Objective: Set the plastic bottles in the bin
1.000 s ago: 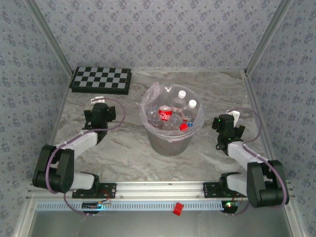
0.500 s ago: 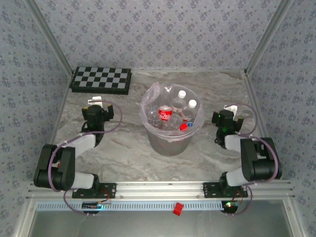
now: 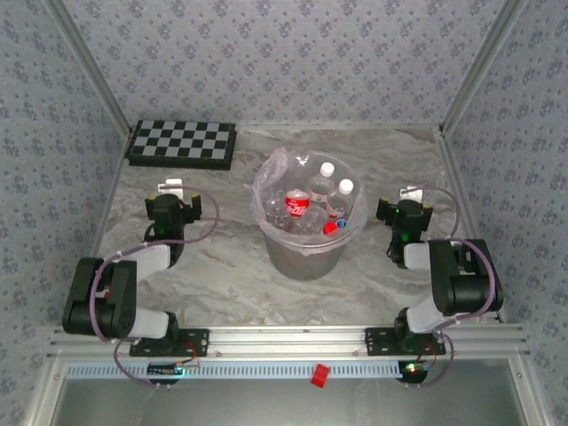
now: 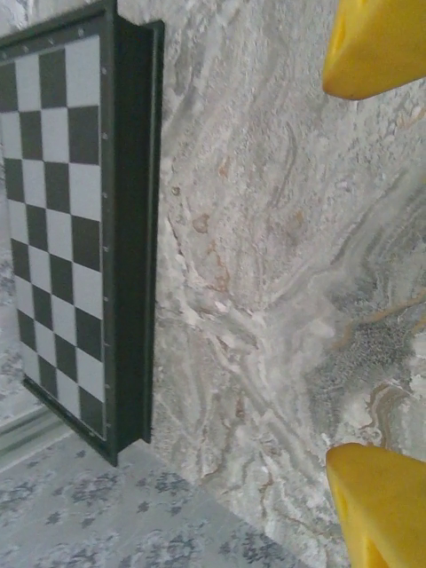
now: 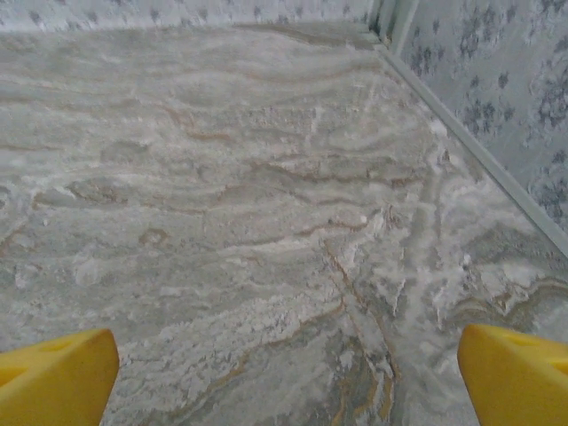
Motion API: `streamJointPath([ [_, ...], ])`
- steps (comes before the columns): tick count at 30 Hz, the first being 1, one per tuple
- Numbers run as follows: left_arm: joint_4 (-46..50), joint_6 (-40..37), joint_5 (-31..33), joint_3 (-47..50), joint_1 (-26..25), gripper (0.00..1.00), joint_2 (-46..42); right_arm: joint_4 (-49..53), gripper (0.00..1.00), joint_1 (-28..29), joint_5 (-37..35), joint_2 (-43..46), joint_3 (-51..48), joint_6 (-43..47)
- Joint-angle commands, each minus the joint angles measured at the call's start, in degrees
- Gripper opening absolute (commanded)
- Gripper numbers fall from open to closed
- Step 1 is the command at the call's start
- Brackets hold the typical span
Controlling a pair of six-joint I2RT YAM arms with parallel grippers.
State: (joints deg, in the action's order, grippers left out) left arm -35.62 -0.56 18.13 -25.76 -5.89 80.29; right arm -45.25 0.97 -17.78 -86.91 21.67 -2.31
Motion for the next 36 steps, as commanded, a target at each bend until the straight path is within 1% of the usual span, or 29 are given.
streamJointPath([
  [1,-8.8,3.1,-3.6,1.6,3.9,0.99,5.4,-5.5,1.00,-0.5,2.4,-0.9,-1.1,1.5],
  [2,-10.8,3.2,-5.4,1.7,4.7,0.99,6.8,-5.1,1.00,-0.4,2.0,-0.7,-1.0,1.6],
  [3,-9.5,3.9,-6.5,2.0,5.3,0.99,6.5,-3.1,1.00,-0.7,2.3,-0.1,-0.5,1.2],
  [4,-14.9,3.3,-6.5,3.5,5.2,0.99,8.3,-4.5,1.00,-0.6,2.3,-0.6,-0.8,1.5],
  [5,-15.8,3.0,-6.0,3.5,4.9,0.99,8.6,-3.9,1.00,-0.5,2.1,-0.4,-0.6,1.4],
  [6,-11.5,3.4,-5.8,2.7,4.8,0.99,7.3,-3.6,1.00,-0.6,2.1,-0.3,-0.5,1.3],
  [8,-14.2,3.2,-5.7,3.2,4.8,0.99,8.2,-3.9,1.00,-0.4,1.7,-0.4,-0.6,1.5],
  [9,-12.0,3.4,-5.9,2.8,4.9,0.99,7.5,-4.2,1.00,-0.4,1.7,-0.3,-0.8,1.5],
  [11,-13.1,3.2,-5.9,2.9,4.9,0.99,7.9,-4.0,1.00,-0.3,1.7,-0.3,-0.7,1.5],
  [36,-12.6,3.5,-6.3,2.9,5.1,0.99,7.8,-3.7,1.00,-0.4,1.8,-0.4,-0.5,1.5],
])
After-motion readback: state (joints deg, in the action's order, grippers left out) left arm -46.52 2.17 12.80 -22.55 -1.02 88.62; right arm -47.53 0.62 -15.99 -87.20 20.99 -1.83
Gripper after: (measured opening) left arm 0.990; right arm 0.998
